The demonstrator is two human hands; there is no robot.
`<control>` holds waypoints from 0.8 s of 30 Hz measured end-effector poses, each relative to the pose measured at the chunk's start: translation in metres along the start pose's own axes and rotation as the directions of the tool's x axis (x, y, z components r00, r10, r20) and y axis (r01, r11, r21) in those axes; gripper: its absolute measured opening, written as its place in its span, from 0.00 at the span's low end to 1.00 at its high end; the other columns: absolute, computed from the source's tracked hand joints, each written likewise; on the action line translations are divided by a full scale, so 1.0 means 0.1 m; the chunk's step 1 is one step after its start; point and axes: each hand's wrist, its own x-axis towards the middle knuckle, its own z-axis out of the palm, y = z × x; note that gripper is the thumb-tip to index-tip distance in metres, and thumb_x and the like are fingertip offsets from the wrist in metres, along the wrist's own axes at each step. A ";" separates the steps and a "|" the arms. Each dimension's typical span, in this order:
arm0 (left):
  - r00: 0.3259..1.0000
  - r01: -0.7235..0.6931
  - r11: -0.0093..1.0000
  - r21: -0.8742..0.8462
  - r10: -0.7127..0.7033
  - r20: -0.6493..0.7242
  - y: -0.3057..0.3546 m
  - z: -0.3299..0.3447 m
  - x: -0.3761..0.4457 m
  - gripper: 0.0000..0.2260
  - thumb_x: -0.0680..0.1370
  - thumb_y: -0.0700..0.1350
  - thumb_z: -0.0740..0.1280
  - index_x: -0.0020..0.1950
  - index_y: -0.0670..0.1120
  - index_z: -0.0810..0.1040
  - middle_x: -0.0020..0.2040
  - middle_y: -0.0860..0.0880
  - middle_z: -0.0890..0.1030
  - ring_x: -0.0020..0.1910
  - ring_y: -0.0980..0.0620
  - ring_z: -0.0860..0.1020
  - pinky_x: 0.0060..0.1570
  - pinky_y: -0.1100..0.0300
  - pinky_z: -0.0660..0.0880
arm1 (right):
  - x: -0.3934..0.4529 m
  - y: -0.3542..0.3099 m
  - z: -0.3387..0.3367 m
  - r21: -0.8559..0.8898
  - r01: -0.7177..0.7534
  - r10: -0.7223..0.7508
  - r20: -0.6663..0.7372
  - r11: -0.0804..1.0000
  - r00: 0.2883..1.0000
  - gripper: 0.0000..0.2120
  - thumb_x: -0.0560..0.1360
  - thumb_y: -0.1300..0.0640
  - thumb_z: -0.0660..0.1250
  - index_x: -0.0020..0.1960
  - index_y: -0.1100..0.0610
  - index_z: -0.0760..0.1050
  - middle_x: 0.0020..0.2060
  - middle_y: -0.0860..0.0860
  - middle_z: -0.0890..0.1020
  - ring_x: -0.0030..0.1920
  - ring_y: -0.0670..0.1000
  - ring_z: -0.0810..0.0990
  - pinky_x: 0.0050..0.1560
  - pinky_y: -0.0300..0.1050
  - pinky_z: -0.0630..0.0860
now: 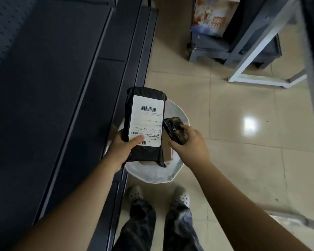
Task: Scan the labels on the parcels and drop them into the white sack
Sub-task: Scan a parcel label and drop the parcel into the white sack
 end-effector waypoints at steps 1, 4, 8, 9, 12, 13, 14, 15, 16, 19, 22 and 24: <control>1.000 0.015 1.000 -0.009 -0.015 -0.021 -0.07 0.02 0.08 0.14 0.74 0.46 0.74 0.59 0.54 0.79 0.52 0.56 0.85 0.54 0.54 0.83 0.58 0.53 0.78 | 0.08 0.05 0.07 0.018 -0.011 0.011 0.017 1.000 1.000 0.32 0.70 0.47 0.74 0.72 0.48 0.69 0.60 0.51 0.74 0.59 0.52 0.76 0.57 0.43 0.72; 0.997 0.061 0.998 -0.032 -0.062 -0.037 -0.26 0.12 0.28 0.15 0.75 0.46 0.73 0.61 0.51 0.79 0.52 0.56 0.85 0.52 0.58 0.83 0.57 0.57 0.78 | 0.26 0.22 0.25 0.056 -0.045 0.043 0.043 0.997 0.998 0.31 0.70 0.47 0.74 0.71 0.49 0.70 0.60 0.51 0.75 0.57 0.50 0.76 0.55 0.40 0.69; 0.995 0.089 0.996 -0.028 -0.090 -0.046 -0.48 0.19 0.48 0.17 0.75 0.43 0.73 0.63 0.51 0.75 0.53 0.57 0.84 0.52 0.59 0.81 0.49 0.65 0.75 | 0.44 0.40 0.50 0.102 -0.095 0.087 0.083 0.990 0.993 0.30 0.70 0.46 0.74 0.70 0.48 0.70 0.59 0.50 0.76 0.54 0.48 0.75 0.55 0.41 0.72; 0.994 0.098 0.995 -0.019 -0.099 -0.047 -0.52 0.20 0.54 0.19 0.75 0.43 0.74 0.64 0.51 0.73 0.53 0.57 0.83 0.52 0.60 0.80 0.47 0.66 0.74 | 0.49 0.44 0.56 0.103 -0.106 0.097 0.089 0.989 0.991 0.31 0.70 0.45 0.74 0.71 0.48 0.70 0.60 0.50 0.77 0.55 0.49 0.76 0.57 0.44 0.74; 0.992 0.120 0.991 0.055 -0.117 -0.041 -0.58 0.21 0.69 0.23 0.73 0.42 0.75 0.63 0.53 0.70 0.52 0.57 0.82 0.51 0.59 0.80 0.46 0.65 0.74 | 0.62 0.51 0.68 0.055 -0.166 0.161 0.086 0.985 0.983 0.32 0.70 0.43 0.72 0.71 0.47 0.68 0.60 0.50 0.78 0.57 0.51 0.78 0.59 0.50 0.77; 0.991 0.132 0.988 0.075 -0.129 -0.045 -0.61 0.21 0.76 0.23 0.73 0.43 0.76 0.64 0.51 0.71 0.53 0.56 0.82 0.51 0.57 0.80 0.46 0.63 0.75 | 0.67 0.54 0.72 0.027 -0.188 0.186 0.083 0.982 0.979 0.32 0.69 0.42 0.71 0.71 0.46 0.68 0.60 0.50 0.78 0.56 0.51 0.79 0.57 0.50 0.78; 0.986 0.158 0.984 0.085 -0.154 -0.057 -0.65 0.21 0.82 0.24 0.72 0.43 0.76 0.64 0.49 0.71 0.54 0.54 0.82 0.52 0.54 0.81 0.47 0.61 0.77 | 0.70 0.57 0.74 0.004 -0.206 0.205 0.081 0.979 0.975 0.32 0.69 0.42 0.70 0.71 0.45 0.67 0.60 0.50 0.78 0.54 0.51 0.79 0.55 0.49 0.79; 0.981 0.184 0.979 0.088 -0.177 -0.076 -0.68 0.20 0.88 0.24 0.72 0.43 0.77 0.64 0.49 0.71 0.54 0.53 0.82 0.53 0.52 0.81 0.49 0.58 0.78 | 0.73 0.60 0.76 -0.014 -0.220 0.221 0.083 0.975 0.972 0.32 0.70 0.42 0.70 0.71 0.46 0.67 0.59 0.51 0.78 0.52 0.51 0.79 0.52 0.48 0.78; 0.976 0.205 0.973 0.103 -0.194 -0.101 -0.72 0.17 0.92 0.24 0.71 0.44 0.77 0.63 0.50 0.71 0.54 0.52 0.82 0.53 0.51 0.81 0.52 0.54 0.78 | 0.76 0.64 0.77 -0.029 -0.230 0.232 0.084 0.973 0.969 0.31 0.71 0.42 0.69 0.72 0.46 0.66 0.59 0.51 0.77 0.49 0.50 0.79 0.48 0.45 0.77; 0.961 0.241 0.952 0.190 -0.207 -0.183 -0.82 0.05 1.02 0.28 0.62 0.53 0.80 0.59 0.50 0.75 0.54 0.52 0.84 0.52 0.48 0.82 0.55 0.46 0.79 | 0.79 0.75 0.75 -0.046 -0.282 0.284 0.070 0.958 0.956 0.31 0.72 0.44 0.69 0.73 0.46 0.65 0.60 0.52 0.77 0.44 0.48 0.79 0.50 0.47 0.78; 0.959 0.239 0.945 0.224 -0.194 -0.205 -0.89 -0.02 1.08 0.19 0.65 0.48 0.80 0.53 0.53 0.79 0.51 0.52 0.85 0.50 0.48 0.83 0.54 0.46 0.80 | 0.79 0.82 0.74 -0.054 -0.317 0.320 0.048 0.947 0.946 0.33 0.70 0.43 0.70 0.72 0.46 0.65 0.61 0.53 0.76 0.57 0.55 0.78 0.59 0.56 0.77; 0.959 0.250 0.938 0.238 -0.206 -0.196 -0.89 0.01 1.13 0.19 0.65 0.48 0.80 0.54 0.53 0.80 0.51 0.52 0.85 0.50 0.48 0.83 0.54 0.46 0.80 | 0.80 0.83 0.77 -0.078 -0.317 0.322 0.059 0.945 0.945 0.33 0.70 0.43 0.69 0.73 0.47 0.65 0.61 0.54 0.75 0.57 0.56 0.78 0.58 0.56 0.78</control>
